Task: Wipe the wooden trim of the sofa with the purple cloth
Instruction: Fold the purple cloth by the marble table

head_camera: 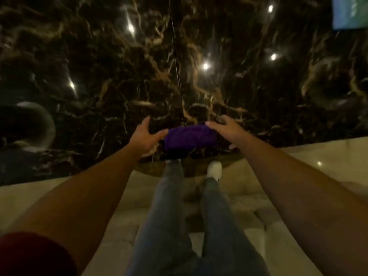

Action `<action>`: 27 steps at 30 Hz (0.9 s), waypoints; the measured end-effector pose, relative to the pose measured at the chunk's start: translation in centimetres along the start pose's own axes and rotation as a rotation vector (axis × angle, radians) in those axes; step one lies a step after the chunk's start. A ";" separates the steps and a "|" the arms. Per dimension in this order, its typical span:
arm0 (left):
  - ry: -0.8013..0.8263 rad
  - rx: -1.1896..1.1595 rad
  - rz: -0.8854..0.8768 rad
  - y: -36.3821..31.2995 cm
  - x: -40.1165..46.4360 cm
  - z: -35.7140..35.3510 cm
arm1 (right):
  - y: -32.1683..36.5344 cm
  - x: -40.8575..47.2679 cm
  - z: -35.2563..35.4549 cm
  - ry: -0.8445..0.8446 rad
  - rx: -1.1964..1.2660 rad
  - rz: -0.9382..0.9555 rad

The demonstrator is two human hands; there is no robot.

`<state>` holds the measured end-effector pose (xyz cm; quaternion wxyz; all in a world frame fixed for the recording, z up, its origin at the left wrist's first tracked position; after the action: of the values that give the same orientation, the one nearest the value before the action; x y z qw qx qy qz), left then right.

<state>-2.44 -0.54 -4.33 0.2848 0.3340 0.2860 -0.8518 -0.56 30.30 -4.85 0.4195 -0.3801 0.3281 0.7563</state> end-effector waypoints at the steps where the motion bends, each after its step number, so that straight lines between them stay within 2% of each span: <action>1: -0.044 0.015 -0.095 -1.5 0.5 0.4 | 0.9 -0.2 0.2 -0.017 -0.001 0.031; 3: -0.049 0.079 -0.221 0.0 3.5 -3.5 | -1.4 2.9 -4.0 -0.067 0.005 0.006; 7: -0.192 0.279 -0.618 -1.4 4.3 -7.2 | -3.0 3.4 -7.8 -0.275 0.071 0.075; 9: -0.120 0.326 -0.656 -0.4 4.7 -10.8 | -4.1 4.6 -10.9 -0.289 0.051 0.040; 11: -0.036 0.446 -0.592 -0.1 4.6 -12.9 | -3.6 4.9 -12.1 -0.305 0.066 0.009; 14: -0.009 0.532 -0.420 1.6 6.0 -13.8 | -2.1 5.6 -13.7 -0.264 0.261 -0.072; 18: 0.147 0.300 -0.194 2.9 7.3 -13.0 | 0.2 6.1 -14.7 -0.125 0.296 -0.028; 20: 0.206 0.151 -0.063 2.9 6.9 -11.6 | 0.7 5.9 -14.2 -0.072 0.314 -0.063; 22: 0.192 0.033 -0.006 2.5 6.5 -9.7 | 1.2 5.8 -13.7 -0.022 0.294 -0.069; 25: 0.113 -0.137 0.001 0.9 4.1 -5.8 | 2.1 3.5 -12.6 0.057 0.321 -0.038; 27: 0.097 -0.241 -0.022 -1.6 0.2 -3.6 | 2.5 0.5 -9.5 0.075 0.386 -0.021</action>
<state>-2.22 2.89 -6.18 0.2993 0.3351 0.4032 -0.7972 -0.15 21.67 -9.52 0.4797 -0.3239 0.4783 0.6604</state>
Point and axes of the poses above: each hand's wrist, its own x-axis towards the middle knuckle, its own z-axis out of the back of the hand, y = z × x, the point moved 5 cm from there along x, towards the middle knuckle, and after that the axes turned 15 degrees about -y, right-handed, at the moved point
